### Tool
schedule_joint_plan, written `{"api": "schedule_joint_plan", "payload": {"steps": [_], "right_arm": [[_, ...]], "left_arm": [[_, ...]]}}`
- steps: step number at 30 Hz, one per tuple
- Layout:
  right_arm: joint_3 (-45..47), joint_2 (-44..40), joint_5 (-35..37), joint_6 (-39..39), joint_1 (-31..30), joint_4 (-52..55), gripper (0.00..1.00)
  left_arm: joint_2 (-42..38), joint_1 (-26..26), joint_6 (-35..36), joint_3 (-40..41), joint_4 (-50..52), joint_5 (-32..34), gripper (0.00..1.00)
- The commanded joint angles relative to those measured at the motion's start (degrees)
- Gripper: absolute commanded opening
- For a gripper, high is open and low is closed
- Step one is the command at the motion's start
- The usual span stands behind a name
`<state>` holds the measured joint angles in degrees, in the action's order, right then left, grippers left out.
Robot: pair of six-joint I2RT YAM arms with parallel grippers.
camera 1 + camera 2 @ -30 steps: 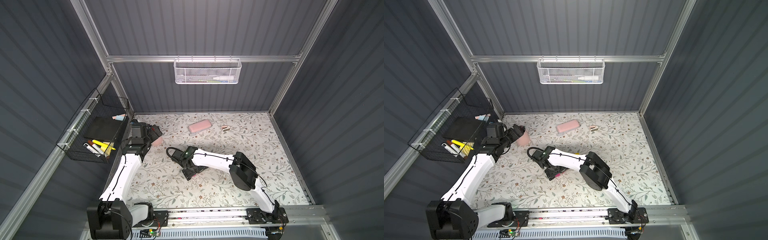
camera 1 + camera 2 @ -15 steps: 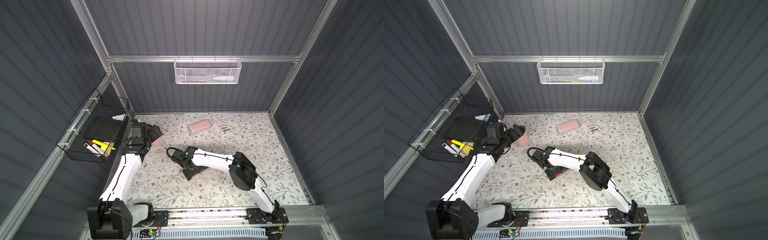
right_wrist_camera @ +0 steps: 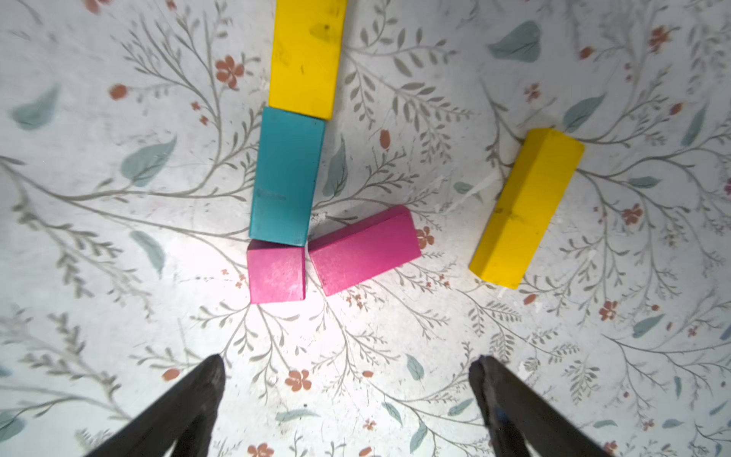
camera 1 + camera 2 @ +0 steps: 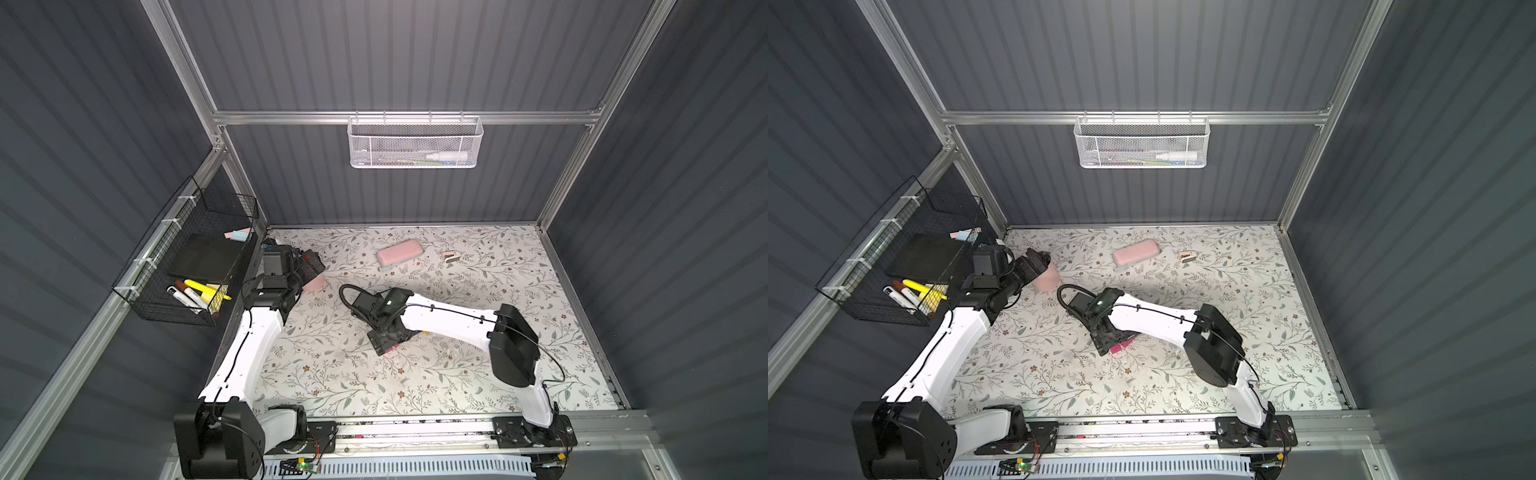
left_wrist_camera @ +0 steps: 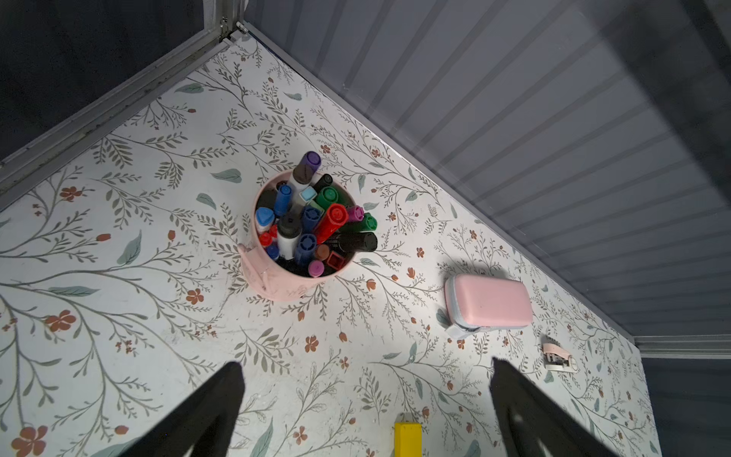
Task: Assemble the letter v with building blocks
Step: Adjust the building block at the center of the board, then pick up the building block from the center of the board.
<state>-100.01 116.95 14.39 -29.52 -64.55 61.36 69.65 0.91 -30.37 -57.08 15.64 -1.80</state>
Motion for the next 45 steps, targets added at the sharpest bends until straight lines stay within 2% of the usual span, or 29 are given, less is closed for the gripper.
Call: {"api": "schedule_joint_plan", "payload": {"steps": [1, 5, 9, 13, 19, 34, 41, 45], "right_arm": [[3.4, -4.7, -0.8, -1.7, 3.4, -1.7, 0.99], [7.2, -5.8, -3.7, -2.7, 9.4, -2.1, 0.99], [8.5, -4.7, -3.0, -0.3, 11.6, -2.7, 0.99], [11.1, -4.8, -6.0, 0.6, 14.6, -6.0, 0.98], [11.6, -2.8, -6.6, 2.7, 16.4, -7.6, 0.96], [15.4, -0.3, -9.6, 2.4, 20.0, -12.1, 0.93], [15.6, 0.8, -10.2, 2.9, 20.5, -12.5, 0.87], [16.1, 1.1, -10.7, 2.6, 20.6, -13.0, 0.76]], "left_arm": [[-0.3, -0.4, -0.1, 0.6, 0.2, -0.7, 0.99], [-0.1, -0.5, 0.0, 0.7, -0.1, -1.3, 0.99], [-0.3, -0.5, 0.1, 0.6, 0.0, -1.4, 0.99], [-0.1, -0.5, 0.1, 0.6, -0.1, -1.6, 0.99], [0.4, -0.5, 0.1, 0.6, -0.2, -2.0, 1.0], [1.2, -0.5, 0.1, 0.6, -0.3, -2.6, 1.0], [1.5, -0.5, 0.2, 0.5, -0.2, -2.6, 0.99], [1.8, -0.4, 0.2, 0.4, -0.2, -2.5, 0.99]]}}
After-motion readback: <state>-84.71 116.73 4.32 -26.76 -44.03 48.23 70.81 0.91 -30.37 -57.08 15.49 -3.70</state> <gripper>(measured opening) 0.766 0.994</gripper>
